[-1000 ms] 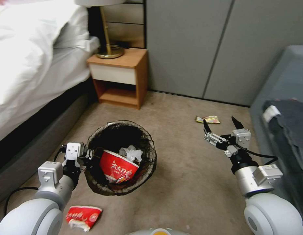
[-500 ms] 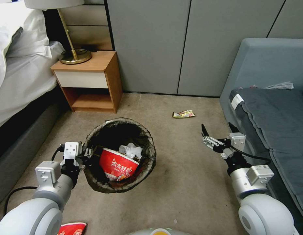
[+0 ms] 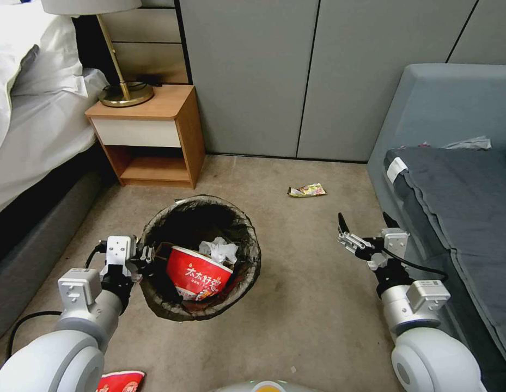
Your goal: Pick up the trash bin, then pick up the garbage from the floor and place it into the trash bin.
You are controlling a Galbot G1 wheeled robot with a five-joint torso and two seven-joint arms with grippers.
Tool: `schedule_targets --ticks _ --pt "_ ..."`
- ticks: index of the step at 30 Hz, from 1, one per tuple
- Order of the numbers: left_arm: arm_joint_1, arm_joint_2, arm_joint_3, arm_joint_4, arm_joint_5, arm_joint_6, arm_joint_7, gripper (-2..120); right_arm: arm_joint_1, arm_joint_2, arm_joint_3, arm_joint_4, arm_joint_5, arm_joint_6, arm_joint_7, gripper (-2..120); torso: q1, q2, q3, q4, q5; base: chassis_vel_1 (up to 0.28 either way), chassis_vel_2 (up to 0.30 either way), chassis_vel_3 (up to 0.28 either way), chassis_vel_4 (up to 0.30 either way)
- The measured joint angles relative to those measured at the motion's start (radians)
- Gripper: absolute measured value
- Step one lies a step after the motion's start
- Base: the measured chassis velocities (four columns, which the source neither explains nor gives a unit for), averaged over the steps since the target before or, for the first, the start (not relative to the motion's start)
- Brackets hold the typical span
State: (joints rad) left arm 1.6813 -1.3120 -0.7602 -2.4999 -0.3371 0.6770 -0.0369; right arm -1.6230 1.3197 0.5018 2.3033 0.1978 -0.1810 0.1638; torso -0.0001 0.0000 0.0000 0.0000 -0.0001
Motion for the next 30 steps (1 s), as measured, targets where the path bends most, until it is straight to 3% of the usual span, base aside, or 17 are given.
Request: schedule_targets --ticks 8,30 --pt "0.002 0.005 -0.002 0.0 -0.001 0.0 0.003 1 -0.019 0.019 -0.001 -0.005 -0.018 0.01 -0.001 100 0.0 0.0 0.0 -0.0001 -0.0001 -0.076 0.053 0.058 -0.069" --pt "0.009 -0.001 -0.003 0.0 -0.002 -0.001 0.007 1 -0.014 0.012 0.0 -0.015 -0.018 0.009 -0.002 100 0.0 0.0 0.0 -0.0001 0.0002 -0.156 0.154 0.151 -0.153"
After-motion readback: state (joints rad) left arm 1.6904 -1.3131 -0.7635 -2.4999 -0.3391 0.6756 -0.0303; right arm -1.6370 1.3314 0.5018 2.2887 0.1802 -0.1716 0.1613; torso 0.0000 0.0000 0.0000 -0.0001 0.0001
